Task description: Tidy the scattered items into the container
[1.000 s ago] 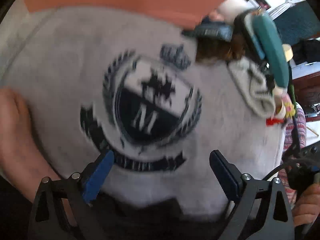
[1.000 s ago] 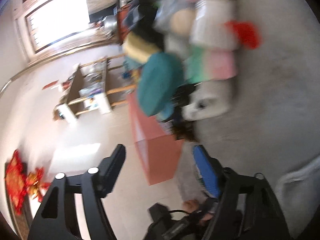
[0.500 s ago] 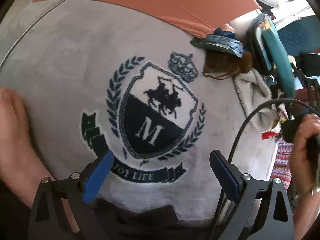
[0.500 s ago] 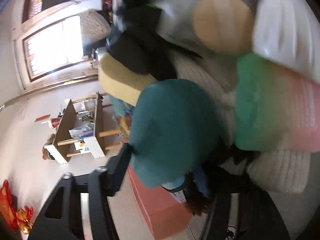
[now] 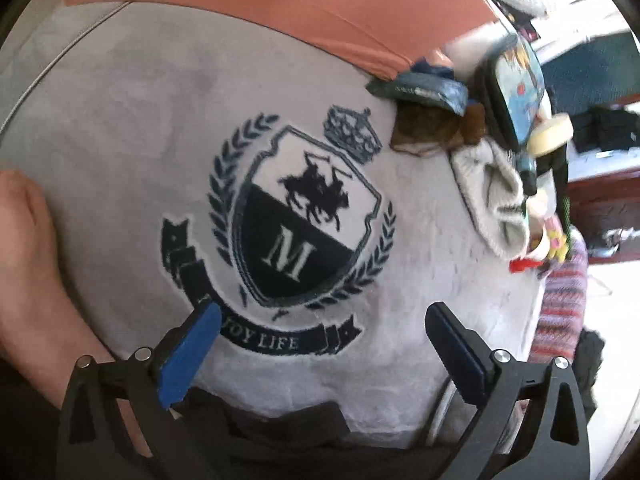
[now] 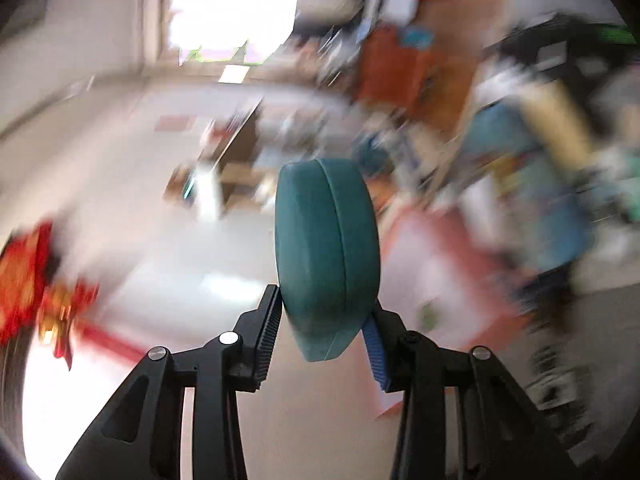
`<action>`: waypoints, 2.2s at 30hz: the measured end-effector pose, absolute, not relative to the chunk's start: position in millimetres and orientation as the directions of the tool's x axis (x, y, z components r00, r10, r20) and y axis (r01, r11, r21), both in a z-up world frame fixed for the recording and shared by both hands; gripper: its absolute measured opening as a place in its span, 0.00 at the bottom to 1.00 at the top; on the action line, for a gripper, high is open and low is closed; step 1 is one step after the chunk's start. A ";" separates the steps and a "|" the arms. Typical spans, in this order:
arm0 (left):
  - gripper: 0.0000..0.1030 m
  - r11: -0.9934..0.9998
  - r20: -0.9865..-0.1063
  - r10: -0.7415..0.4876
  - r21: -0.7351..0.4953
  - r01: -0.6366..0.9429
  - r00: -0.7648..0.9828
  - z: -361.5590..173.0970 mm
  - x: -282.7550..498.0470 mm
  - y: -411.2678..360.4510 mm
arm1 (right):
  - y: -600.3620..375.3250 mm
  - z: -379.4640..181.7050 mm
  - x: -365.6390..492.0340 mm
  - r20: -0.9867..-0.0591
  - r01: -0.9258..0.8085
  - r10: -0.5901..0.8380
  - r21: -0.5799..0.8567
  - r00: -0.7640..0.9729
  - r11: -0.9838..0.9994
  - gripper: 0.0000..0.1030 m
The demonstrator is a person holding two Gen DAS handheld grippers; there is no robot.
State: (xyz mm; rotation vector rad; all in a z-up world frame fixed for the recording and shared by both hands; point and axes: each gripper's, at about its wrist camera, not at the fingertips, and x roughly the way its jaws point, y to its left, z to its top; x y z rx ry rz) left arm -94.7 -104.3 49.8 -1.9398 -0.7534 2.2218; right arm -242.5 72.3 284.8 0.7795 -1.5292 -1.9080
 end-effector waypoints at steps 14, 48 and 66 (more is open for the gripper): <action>0.99 -0.875 -0.911 0.374 -0.409 0.260 -0.174 36.9 -103.7 -112.5 | 72.1 324.3 -224.0 -0.339 0.057 -0.602 0.839 -0.723 -0.541 0.44; 1.00 -0.895 -0.924 0.369 -0.383 0.226 -0.103 17.2 -109.1 -91.9 | 64.2 343.9 -248.1 -0.509 0.100 -0.473 0.598 -0.719 -0.795 0.22; 0.99 -0.897 -0.918 0.382 -0.396 0.195 -0.106 19.7 -103.3 -100.6 | 138.6 348.0 -150.0 -0.406 -0.078 -0.300 0.695 -0.863 -0.715 0.86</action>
